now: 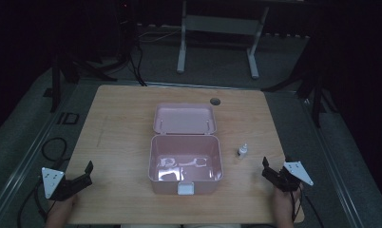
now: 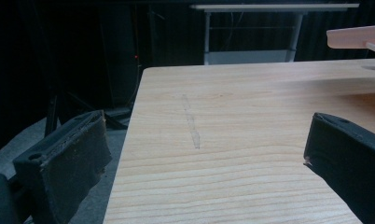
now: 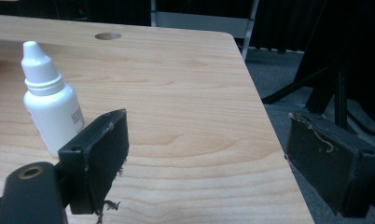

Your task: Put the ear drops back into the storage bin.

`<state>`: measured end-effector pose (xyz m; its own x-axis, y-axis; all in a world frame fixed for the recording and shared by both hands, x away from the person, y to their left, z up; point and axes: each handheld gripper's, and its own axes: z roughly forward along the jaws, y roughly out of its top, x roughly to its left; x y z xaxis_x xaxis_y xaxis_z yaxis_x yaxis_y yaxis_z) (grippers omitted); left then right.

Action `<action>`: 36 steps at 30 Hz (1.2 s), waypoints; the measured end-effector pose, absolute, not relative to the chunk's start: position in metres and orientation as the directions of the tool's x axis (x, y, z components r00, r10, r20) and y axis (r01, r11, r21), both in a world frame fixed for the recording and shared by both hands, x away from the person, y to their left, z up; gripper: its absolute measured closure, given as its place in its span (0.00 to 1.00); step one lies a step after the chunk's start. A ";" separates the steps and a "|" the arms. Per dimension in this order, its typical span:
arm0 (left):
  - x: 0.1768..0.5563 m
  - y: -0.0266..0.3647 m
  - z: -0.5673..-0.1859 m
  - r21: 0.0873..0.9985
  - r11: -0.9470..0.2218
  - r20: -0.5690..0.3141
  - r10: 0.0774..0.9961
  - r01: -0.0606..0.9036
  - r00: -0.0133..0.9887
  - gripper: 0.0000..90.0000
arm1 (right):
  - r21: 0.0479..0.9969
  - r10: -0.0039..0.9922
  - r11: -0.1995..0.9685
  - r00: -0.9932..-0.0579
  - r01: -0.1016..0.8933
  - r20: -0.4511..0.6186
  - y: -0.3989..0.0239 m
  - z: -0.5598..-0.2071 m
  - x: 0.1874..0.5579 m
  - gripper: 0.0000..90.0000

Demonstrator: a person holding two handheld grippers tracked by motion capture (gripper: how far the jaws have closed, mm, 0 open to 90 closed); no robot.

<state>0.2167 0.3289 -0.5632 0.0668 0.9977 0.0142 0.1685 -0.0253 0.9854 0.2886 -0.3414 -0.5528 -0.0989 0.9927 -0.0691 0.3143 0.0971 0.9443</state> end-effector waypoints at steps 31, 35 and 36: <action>0.218 0.328 -0.563 0.984 -0.035 0.019 0.996 0.177 0.090 0.00 | 0.642 0.952 0.211 -0.304 0.737 0.037 -0.347 -0.545 0.305 0.13; 0.218 0.328 -0.563 0.984 -0.034 0.018 0.996 0.177 0.089 0.00 | 0.577 0.941 0.262 -0.337 0.773 0.023 -0.344 -0.541 0.305 0.13; 0.218 0.328 -0.563 0.984 -0.034 0.019 0.996 0.178 0.090 0.00 | 0.562 0.939 0.277 -0.344 0.779 0.014 -0.343 -0.540 0.305 0.13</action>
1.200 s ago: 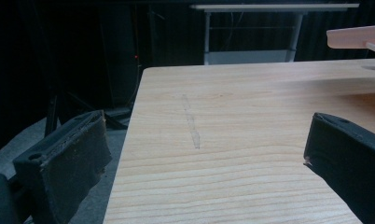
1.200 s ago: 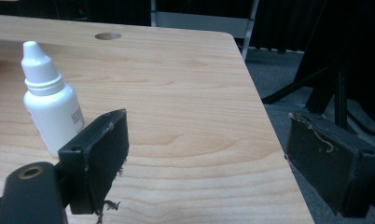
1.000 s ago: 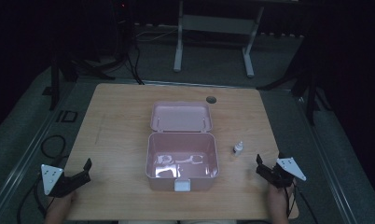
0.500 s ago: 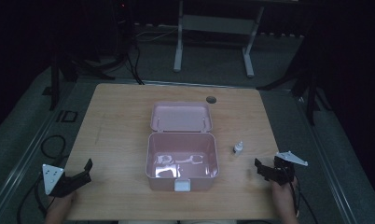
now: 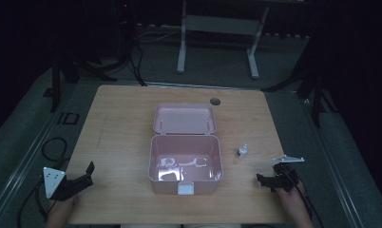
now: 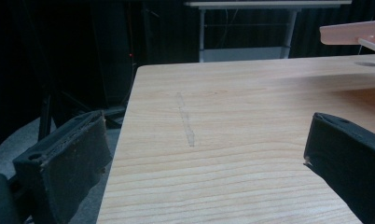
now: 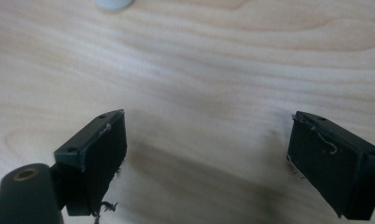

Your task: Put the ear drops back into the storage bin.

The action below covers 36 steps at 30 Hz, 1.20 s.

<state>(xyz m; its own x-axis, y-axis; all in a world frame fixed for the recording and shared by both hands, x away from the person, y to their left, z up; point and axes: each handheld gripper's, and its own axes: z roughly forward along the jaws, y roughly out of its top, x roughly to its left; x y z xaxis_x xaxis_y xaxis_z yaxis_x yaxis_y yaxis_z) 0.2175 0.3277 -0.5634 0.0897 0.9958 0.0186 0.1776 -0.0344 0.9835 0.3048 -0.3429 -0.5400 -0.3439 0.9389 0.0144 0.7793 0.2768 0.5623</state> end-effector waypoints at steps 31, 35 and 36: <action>0.218 0.328 -0.563 0.983 -0.034 0.018 0.995 0.180 0.094 0.00 | 0.064 0.775 0.630 -0.631 0.774 0.001 -0.321 -0.506 0.313 0.12; 0.218 0.328 -0.563 0.983 -0.034 0.017 0.995 0.180 0.095 0.00 | 0.003 0.767 0.641 -0.641 0.767 -0.017 -0.318 -0.499 0.317 0.12; 0.218 0.328 -0.563 0.983 -0.034 0.017 0.995 0.180 0.096 0.00 | -0.009 0.766 0.642 -0.642 0.766 -0.018 -0.317 -0.497 0.319 0.13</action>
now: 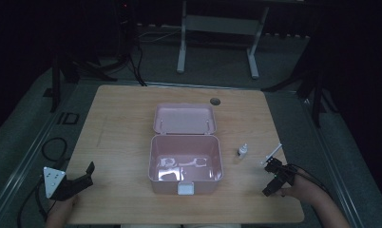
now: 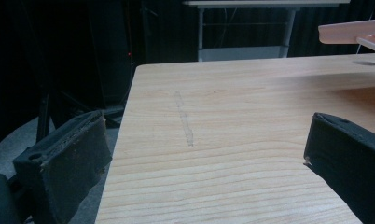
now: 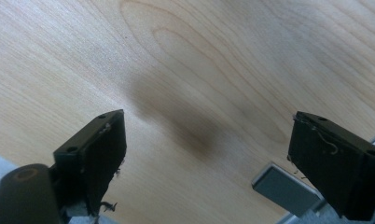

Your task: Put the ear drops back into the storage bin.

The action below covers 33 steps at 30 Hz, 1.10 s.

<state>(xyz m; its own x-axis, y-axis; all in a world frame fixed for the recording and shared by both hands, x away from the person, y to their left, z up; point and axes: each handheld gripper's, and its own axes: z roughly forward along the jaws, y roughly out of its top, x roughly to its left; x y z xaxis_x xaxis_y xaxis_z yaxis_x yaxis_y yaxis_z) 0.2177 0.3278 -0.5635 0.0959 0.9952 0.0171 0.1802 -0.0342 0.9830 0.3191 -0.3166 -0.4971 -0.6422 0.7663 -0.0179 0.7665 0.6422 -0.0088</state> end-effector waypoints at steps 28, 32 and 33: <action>0.218 0.328 -0.563 0.983 -0.031 0.013 0.995 0.183 0.098 0.00 | 0.032 0.779 0.624 -0.624 0.781 0.058 -0.305 -0.477 0.365 0.15; 0.218 0.328 -0.563 0.983 -0.030 0.012 0.995 0.183 0.097 0.00 | 0.035 0.778 0.626 -0.627 0.779 0.049 -0.299 -0.472 0.373 0.15; 0.218 0.328 -0.563 0.983 -0.030 0.012 0.995 0.183 0.097 0.00 | 0.035 0.778 0.626 -0.627 0.779 0.049 -0.299 -0.472 0.373 0.15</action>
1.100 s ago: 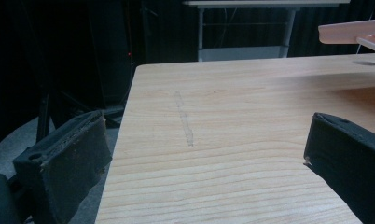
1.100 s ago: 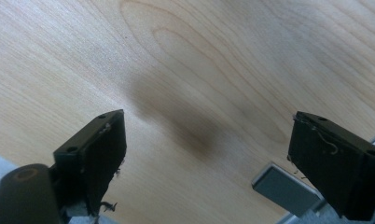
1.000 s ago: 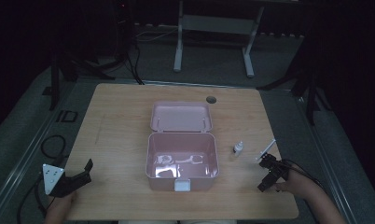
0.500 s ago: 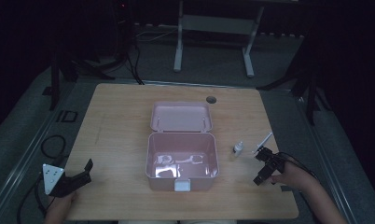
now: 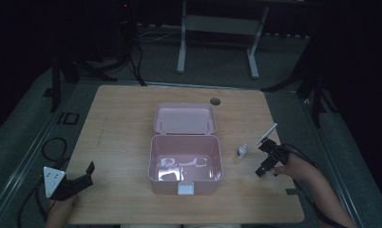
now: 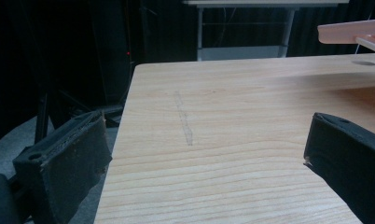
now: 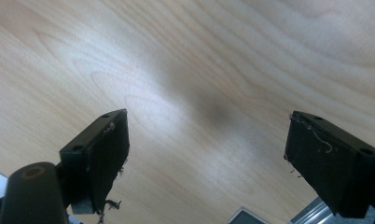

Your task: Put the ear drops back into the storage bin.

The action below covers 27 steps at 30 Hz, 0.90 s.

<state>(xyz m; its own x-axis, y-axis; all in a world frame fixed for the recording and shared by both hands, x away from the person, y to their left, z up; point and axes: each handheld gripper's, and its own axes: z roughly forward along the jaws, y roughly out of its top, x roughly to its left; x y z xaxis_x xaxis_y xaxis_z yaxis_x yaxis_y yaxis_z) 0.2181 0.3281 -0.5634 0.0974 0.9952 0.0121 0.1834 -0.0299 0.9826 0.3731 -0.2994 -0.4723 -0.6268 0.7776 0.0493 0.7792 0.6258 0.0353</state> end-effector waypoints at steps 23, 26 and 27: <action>0.218 0.328 -0.563 0.983 -0.029 0.010 0.995 0.184 0.102 0.00 | 0.033 0.747 0.663 -0.664 0.748 0.036 -0.247 -0.468 0.417 0.18; 0.218 0.329 -0.563 0.983 -0.029 0.011 0.995 0.183 0.104 0.00 | 0.027 0.748 0.662 -0.663 0.749 0.038 -0.241 -0.473 0.425 0.20; 0.218 0.329 -0.563 0.983 -0.030 0.011 0.995 0.183 0.104 0.00 | 0.027 0.748 0.662 -0.663 0.749 0.038 -0.241 -0.473 0.425 0.20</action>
<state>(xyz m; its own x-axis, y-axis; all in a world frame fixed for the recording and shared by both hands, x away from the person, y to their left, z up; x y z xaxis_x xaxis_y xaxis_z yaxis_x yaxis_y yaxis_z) 0.2179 0.3286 -0.5634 0.1036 0.9946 0.0110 0.1830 -0.0299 0.9826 0.4254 -0.2414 -0.4726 -0.6628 0.7479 0.0378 0.7488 0.6623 0.0272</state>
